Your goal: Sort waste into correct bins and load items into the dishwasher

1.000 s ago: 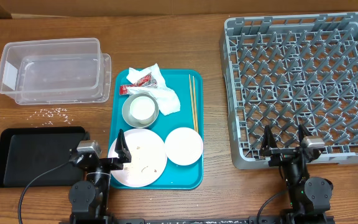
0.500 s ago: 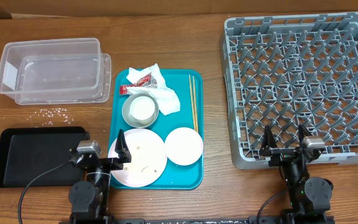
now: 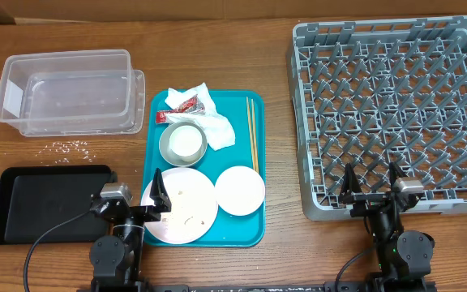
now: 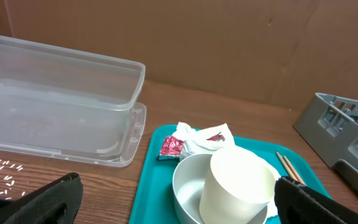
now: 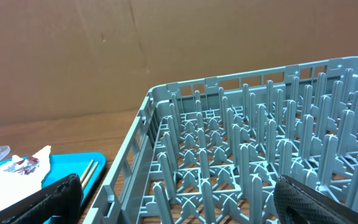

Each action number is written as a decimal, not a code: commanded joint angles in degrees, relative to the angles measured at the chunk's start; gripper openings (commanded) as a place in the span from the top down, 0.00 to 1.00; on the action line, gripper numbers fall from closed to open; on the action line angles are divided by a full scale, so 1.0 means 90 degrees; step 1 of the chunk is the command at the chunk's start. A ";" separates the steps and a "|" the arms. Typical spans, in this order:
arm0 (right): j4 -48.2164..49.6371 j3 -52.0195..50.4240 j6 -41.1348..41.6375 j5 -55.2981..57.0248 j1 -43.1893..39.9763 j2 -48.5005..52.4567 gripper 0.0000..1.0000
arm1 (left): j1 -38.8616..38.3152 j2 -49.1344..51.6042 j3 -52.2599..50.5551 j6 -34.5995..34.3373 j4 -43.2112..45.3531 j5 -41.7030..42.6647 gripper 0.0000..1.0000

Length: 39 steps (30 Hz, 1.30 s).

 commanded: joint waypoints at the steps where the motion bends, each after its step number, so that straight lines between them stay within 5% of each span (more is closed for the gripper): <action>1: 0.0044 -0.0066 -0.0022 0.0063 -0.0024 -0.0063 0.00 | -0.0041 -0.0051 -0.0022 0.0124 -0.0002 -0.0022 0.00; 13: 0.0044 -0.0066 -0.0022 0.0063 -0.0024 -0.0063 0.00 | -0.0041 -0.0051 -0.0022 0.0090 0.0041 -0.0017 0.00; 18: 0.0044 -0.0066 -0.0019 0.0063 -0.0024 -0.0063 0.00 | -0.0041 -0.0049 -0.0017 -0.2314 0.0172 0.1525 0.00; 21: 0.0044 -0.0066 -0.0019 0.0063 -0.0024 -0.0063 0.00 | -0.0039 -0.0049 -0.0017 -0.2851 0.0486 0.1566 0.00; 28: 0.0044 -0.0066 -0.0022 0.0063 -0.0024 -0.0063 0.00 | -0.0029 -0.0036 0.0418 -0.2057 0.1671 0.1151 0.00; 33: 0.0044 -0.0066 -0.0022 0.0063 -0.0024 -0.0063 0.00 | -0.0029 0.0673 0.1921 -0.0884 0.0529 0.0398 0.00; 39: 0.0044 -0.0066 -0.0019 0.0063 -0.0024 -0.0063 0.00 | -0.0029 0.3500 0.4962 0.0391 -0.1637 0.0427 0.00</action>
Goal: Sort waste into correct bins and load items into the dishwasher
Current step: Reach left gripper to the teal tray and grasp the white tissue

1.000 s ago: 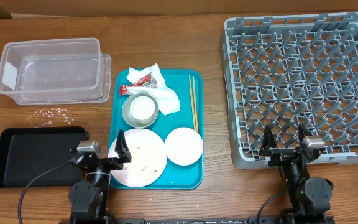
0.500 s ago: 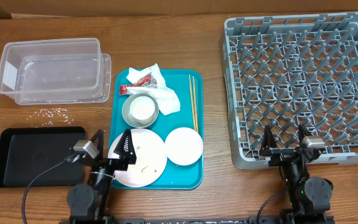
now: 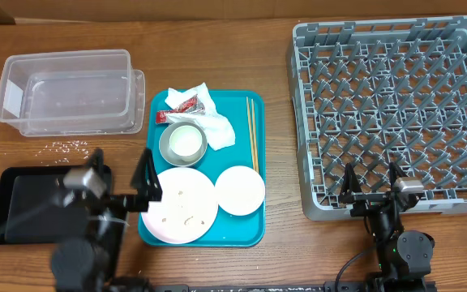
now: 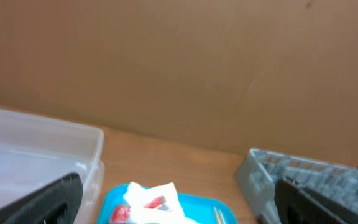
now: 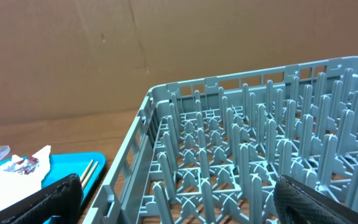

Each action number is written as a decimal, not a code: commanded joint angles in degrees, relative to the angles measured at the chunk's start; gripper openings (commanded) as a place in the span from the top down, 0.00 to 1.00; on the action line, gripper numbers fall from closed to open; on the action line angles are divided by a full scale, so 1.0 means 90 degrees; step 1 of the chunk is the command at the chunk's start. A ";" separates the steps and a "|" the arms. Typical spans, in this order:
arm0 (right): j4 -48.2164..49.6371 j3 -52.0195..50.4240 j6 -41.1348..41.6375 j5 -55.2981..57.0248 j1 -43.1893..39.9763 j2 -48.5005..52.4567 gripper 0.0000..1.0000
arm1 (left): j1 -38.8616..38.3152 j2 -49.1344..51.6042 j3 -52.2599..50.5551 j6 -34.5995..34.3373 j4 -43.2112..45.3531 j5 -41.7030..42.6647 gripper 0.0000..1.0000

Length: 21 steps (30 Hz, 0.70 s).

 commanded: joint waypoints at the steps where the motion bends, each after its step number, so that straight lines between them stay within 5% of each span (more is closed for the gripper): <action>1: 0.0053 -0.0066 -0.0022 0.0061 -0.0024 -0.0063 0.00 | -0.0029 0.1923 0.2108 0.1078 -0.1321 -0.0172 0.00; 6: 0.0053 -0.0066 -0.0022 0.0061 -0.0024 -0.0063 0.00 | -0.0032 0.5209 0.6190 0.2361 -0.5008 0.0561 0.00; 10: 0.0053 -0.0066 -0.0019 0.0061 -0.0024 -0.0063 0.00 | -0.0029 0.7223 0.8706 0.2047 -0.6708 0.1022 0.00; 14: 0.0053 -0.0066 -0.0022 0.0061 -0.0024 -0.0063 0.00 | -0.0063 0.8352 0.9717 0.1659 -0.6992 0.1477 0.00; 21: 0.0053 -0.0066 -0.0019 0.0061 -0.0024 -0.0063 0.00 | -0.0180 0.9690 0.9760 0.0282 -0.6977 0.1200 0.00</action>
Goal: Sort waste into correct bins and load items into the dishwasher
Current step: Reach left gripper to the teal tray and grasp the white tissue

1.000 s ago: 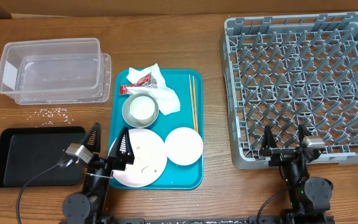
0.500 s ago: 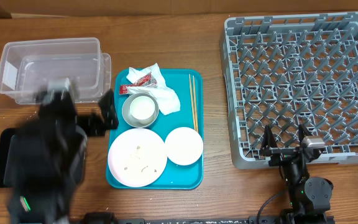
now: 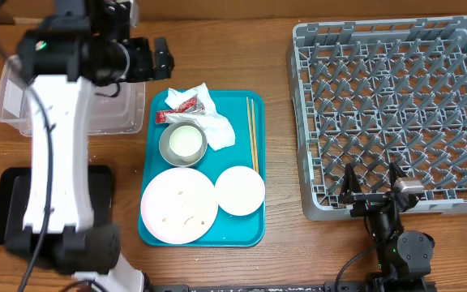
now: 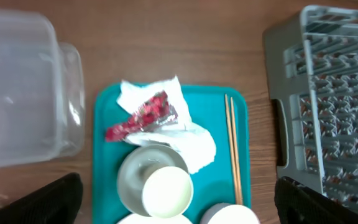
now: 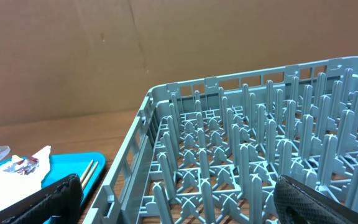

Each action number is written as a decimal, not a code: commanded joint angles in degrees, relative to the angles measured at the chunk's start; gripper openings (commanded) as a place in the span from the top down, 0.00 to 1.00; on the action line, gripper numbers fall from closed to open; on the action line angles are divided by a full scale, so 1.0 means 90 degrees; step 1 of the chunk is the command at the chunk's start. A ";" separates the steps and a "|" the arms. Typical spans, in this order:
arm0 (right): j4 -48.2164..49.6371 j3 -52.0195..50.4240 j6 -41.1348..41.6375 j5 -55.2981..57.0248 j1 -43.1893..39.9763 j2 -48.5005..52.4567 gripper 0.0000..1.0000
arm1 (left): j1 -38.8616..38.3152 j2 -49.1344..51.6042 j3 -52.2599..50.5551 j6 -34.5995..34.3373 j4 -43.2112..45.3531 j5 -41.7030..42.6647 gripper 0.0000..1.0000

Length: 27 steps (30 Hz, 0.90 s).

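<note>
A teal tray [image 3: 250,227] holds a crumpled white napkin [image 4: 191,140] with a red wrapper [image 4: 145,115], a metal bowl [image 4: 132,180] with a white cup [image 4: 166,193] in it, two white plates [image 3: 178,205] and chopsticks [image 4: 233,149]. My left gripper [image 3: 150,58] hangs high by the clear bin's right end, open and empty, looking down on the tray's far half. My right gripper [image 3: 372,185] rests low at the grey dish rack's [image 3: 396,105] near edge, open and empty.
The clear plastic bin [image 3: 63,81] stands at the back left, partly covered by my raised left arm. A black tray [image 3: 10,203] lies at the front left. The rack fills the right side.
My left arm has gone from low beside the black tray to high at the back by the clear bin. Its camera now looks down on the tray. The right arm has not moved.
My left gripper first sat low at the front edge over the large plate, facing the cup and bowl. Then it was further left and tilted up toward the wall. Now it is high, looking down at the tray. Nothing has been taken.
</note>
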 commanded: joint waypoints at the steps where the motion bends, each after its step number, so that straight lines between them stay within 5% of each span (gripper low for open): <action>1: 0.0044 -0.0066 -0.0024 0.0058 -0.0024 -0.0063 0.00 | -0.0053 0.0651 0.0148 -0.0860 -0.0041 0.0170 0.00; 10: 0.0044 -0.0066 -0.0024 0.0058 -0.0024 -0.0063 0.00 | -0.0138 0.2144 0.0146 -0.1285 -0.0325 0.0279 0.07; 27: 0.0044 -0.0066 -0.0024 0.0058 -0.0024 -0.0063 0.00 | -0.0474 0.3478 0.0143 -0.2538 -0.0566 -0.1008 0.20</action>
